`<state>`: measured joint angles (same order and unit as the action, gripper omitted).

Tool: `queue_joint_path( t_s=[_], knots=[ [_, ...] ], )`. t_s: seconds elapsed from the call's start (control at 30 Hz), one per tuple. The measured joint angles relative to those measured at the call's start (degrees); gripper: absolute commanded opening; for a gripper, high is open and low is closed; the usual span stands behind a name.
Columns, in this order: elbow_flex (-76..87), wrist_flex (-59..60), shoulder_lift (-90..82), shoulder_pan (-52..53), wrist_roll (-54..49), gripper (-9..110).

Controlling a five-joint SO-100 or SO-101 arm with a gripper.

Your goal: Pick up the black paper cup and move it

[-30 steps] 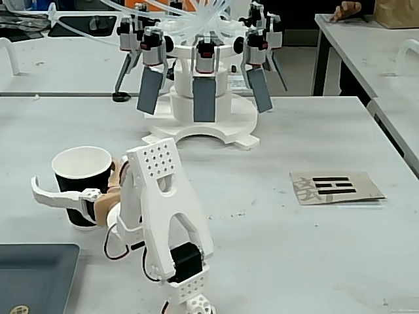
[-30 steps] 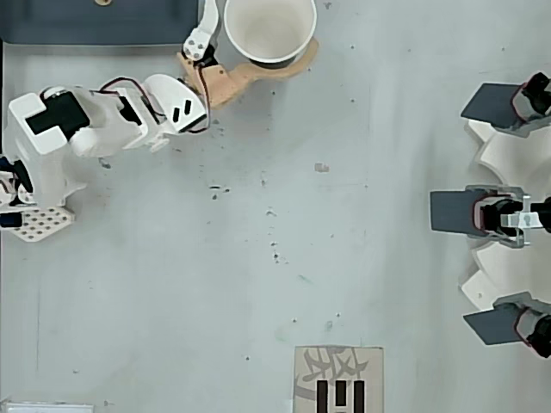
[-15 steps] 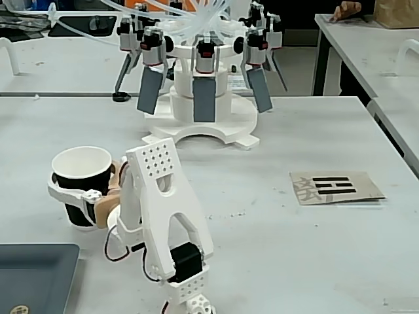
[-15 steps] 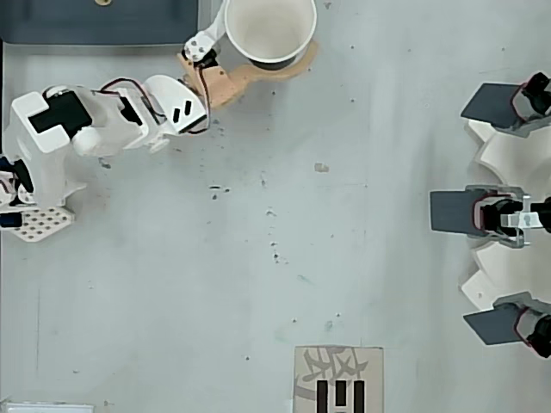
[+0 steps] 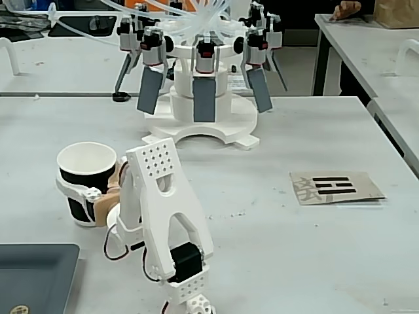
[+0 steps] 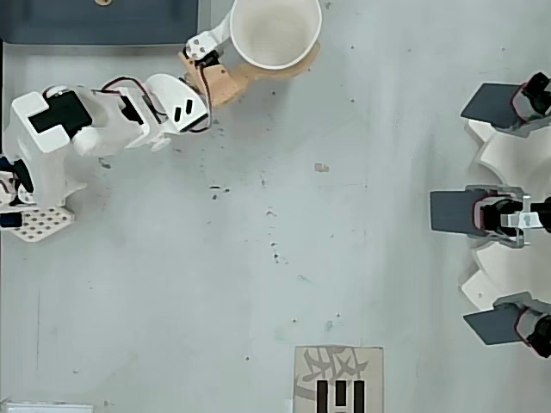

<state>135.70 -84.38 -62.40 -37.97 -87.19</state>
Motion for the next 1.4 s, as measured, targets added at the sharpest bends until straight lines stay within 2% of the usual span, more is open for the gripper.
queue_joint_path(
  t_s=[0.37, 1.4],
  knots=[
    [4.0, 0.1, -6.1, 0.0, -2.2, 5],
    [34.6, 0.1, -38.6, 6.5, -2.4, 6]
  ],
)
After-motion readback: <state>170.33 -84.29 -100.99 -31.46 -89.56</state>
